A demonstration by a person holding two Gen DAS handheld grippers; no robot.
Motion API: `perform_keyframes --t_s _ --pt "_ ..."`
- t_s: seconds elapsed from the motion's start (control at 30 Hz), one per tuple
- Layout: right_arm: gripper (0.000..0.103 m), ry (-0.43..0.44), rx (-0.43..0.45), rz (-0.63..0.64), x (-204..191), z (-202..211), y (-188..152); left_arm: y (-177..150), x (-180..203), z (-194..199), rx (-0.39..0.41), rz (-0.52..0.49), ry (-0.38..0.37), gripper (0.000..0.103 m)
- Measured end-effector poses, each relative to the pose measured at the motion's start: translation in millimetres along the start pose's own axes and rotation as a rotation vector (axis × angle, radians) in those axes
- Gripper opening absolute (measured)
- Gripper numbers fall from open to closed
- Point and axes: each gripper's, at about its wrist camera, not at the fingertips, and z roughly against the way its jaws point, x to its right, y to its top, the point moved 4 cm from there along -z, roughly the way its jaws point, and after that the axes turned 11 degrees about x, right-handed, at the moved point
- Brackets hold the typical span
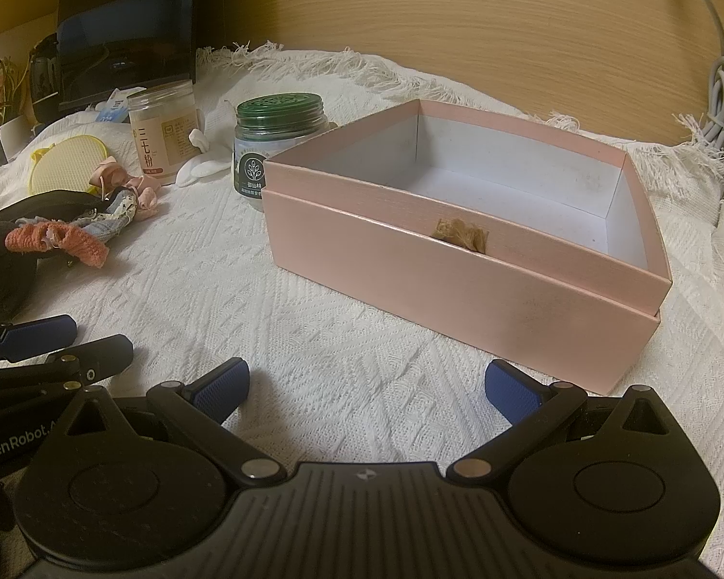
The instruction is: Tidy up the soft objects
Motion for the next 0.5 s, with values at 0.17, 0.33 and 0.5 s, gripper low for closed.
perform_keyframes --t_s 0.17,0.33,0.5 --pt "0.103 0.0 0.0 0.0 0.0 -0.1 0.2 0.0 -0.1 0.0 0.0 0.0 0.0 0.052" --pt "0.103 0.001 0.0 -0.001 -0.1 -0.2 0.4 -0.1 0.0 0.0 0.0 -0.001 0.0 0.052" --pt "0.103 0.011 -0.012 -0.01 0.3 0.9 -0.4 -0.1 0.0 -0.2 -0.003 -0.002 0.001 0.052"
